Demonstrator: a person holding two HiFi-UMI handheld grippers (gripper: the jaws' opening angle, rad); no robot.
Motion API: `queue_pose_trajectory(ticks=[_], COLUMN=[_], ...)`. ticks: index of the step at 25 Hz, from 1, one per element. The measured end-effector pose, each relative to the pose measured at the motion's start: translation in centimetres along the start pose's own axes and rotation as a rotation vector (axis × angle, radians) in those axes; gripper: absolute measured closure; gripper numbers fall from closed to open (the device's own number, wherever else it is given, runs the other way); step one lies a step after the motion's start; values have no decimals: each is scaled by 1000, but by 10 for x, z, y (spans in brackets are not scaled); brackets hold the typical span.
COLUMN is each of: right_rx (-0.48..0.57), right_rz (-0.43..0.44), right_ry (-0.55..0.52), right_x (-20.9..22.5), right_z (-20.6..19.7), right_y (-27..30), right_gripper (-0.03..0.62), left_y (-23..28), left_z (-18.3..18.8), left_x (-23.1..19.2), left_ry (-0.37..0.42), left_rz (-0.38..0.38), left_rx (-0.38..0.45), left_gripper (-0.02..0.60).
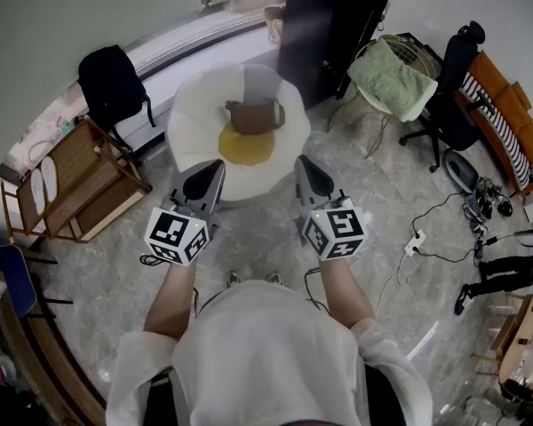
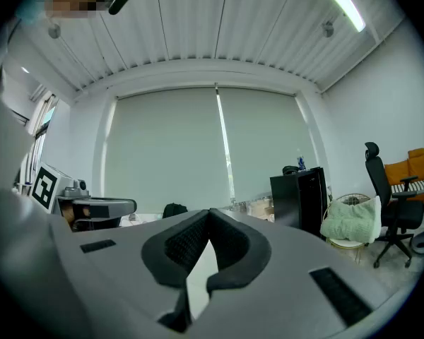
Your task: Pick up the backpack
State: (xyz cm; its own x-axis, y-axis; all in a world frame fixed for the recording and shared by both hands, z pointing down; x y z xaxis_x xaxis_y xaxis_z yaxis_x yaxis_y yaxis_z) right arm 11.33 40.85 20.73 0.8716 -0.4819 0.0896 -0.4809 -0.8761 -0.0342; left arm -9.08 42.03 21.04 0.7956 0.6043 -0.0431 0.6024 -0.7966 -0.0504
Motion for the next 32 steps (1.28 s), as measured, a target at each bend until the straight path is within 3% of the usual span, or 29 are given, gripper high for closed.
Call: queue_pose_trajectory(ticks=[17, 32], right_rx=[43, 19], right_rz=[18, -61], right_ry=[44, 46], right_x=[-6, -38], right_z=[2, -18], right_y=[2, 14], right_gripper=[563, 563], left_y=[-5, -26], left_z=[-3, -11], left_x=[-6, -43], left_ry=[-17, -31], left_rz=[10, -54], left_rx=[-11, -11], left_gripper=[551, 551])
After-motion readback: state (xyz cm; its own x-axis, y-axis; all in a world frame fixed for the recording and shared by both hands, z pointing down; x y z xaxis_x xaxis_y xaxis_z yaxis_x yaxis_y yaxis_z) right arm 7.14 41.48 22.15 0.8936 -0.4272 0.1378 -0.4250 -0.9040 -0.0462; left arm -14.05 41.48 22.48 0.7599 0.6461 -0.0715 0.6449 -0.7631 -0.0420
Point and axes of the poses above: the fingertips, and each gripper's own axes: y forward along the fingers, x to its right, z out of its top, the point moved 5 cm from there along -y, backward along the fingers, and after that the axes turned 4 degrees about x, right-handed, at the moved point
